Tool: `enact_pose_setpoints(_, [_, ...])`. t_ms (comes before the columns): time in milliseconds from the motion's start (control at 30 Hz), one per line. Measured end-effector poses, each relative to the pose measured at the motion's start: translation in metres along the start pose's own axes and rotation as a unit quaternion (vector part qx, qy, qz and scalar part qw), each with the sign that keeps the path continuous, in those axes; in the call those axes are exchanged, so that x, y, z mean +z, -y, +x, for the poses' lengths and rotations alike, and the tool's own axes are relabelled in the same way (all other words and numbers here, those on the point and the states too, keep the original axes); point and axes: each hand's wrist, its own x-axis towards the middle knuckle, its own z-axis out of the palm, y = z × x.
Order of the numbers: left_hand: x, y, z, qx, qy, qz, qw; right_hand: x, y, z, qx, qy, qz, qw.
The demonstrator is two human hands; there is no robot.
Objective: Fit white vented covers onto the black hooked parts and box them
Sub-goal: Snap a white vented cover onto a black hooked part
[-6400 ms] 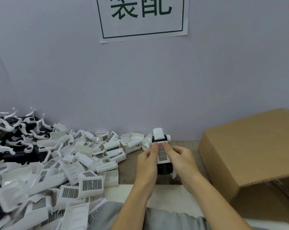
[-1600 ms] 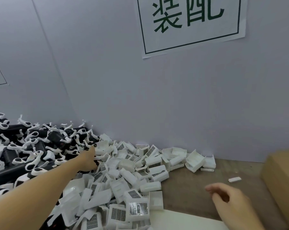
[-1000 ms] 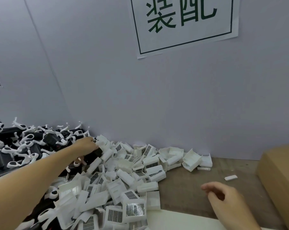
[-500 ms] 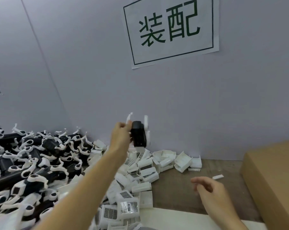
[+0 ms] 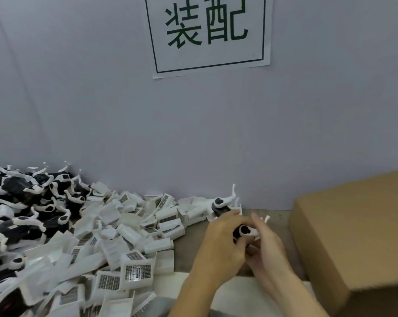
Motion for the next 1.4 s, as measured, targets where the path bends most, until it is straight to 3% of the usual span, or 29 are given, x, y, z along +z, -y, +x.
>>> enact_pose_setpoints(100, [0.009,-0.004,-0.002,0.058,-0.072,-0.020,0.995,-0.003,0.001,0.003,0.004,-0.066,0.019,0.998])
enact_pose_setpoints(200, [0.012,-0.006,-0.003,-0.014,-0.170,-0.042,0.984,-0.007,0.006,0.002,0.003,-0.077,0.085,0.993])
enact_pose_setpoints(267, [0.009,-0.004,-0.004,-0.137,-0.141,-0.090,0.976,-0.009,0.005,0.001,0.010,-0.057,0.071,0.996])
enact_pose_setpoints(333, [0.004,-0.001,-0.007,-0.246,-0.052,-0.177,0.952,-0.007,0.003,0.000,0.024,-0.026,0.030,0.999])
enact_pose_setpoints(433, [0.000,0.003,-0.008,-0.308,0.037,-0.350,0.884,0.001,0.001,-0.004,0.081,0.050,-0.036,0.995])
enact_pose_setpoints(533, [-0.001,0.004,-0.007,-0.347,0.020,-0.419,0.839,0.006,-0.001,-0.008,0.117,0.074,-0.123,0.983])
enact_pose_setpoints(633, [-0.001,0.008,-0.003,-0.347,-0.057,-0.426,0.833,0.009,-0.008,-0.007,0.033,-0.013,-0.265,0.964])
enact_pose_setpoints(733, [-0.005,0.011,-0.001,-0.354,-0.156,-0.413,0.824,0.003,-0.014,0.000,-0.167,-0.093,-0.410,0.892])
enact_pose_setpoints(800, [-0.007,0.012,-0.001,-0.372,-0.193,-0.411,0.809,0.003,-0.015,-0.001,-0.246,-0.037,-0.420,0.873])
enact_pose_setpoints(900, [-0.006,0.008,0.001,-0.396,-0.169,-0.481,0.764,0.009,-0.023,-0.004,-0.242,0.077,-0.458,0.852])
enact_pose_setpoints(967, [-0.004,0.006,0.000,-0.408,-0.126,-0.515,0.743,0.009,-0.026,-0.002,-0.235,0.079,-0.471,0.846])
enact_pose_setpoints(1100, [0.001,0.006,0.001,-0.373,-0.069,-0.497,0.781,0.003,-0.024,0.006,-0.231,0.012,-0.431,0.872])
enact_pose_setpoints(1233, [0.000,0.009,0.000,-0.367,-0.098,-0.445,0.811,0.004,-0.024,0.002,-0.199,0.029,-0.405,0.892])
enact_pose_setpoints(1400, [0.001,0.013,-0.003,-0.354,-0.088,-0.419,0.831,0.005,-0.025,0.001,-0.195,0.037,-0.429,0.881])
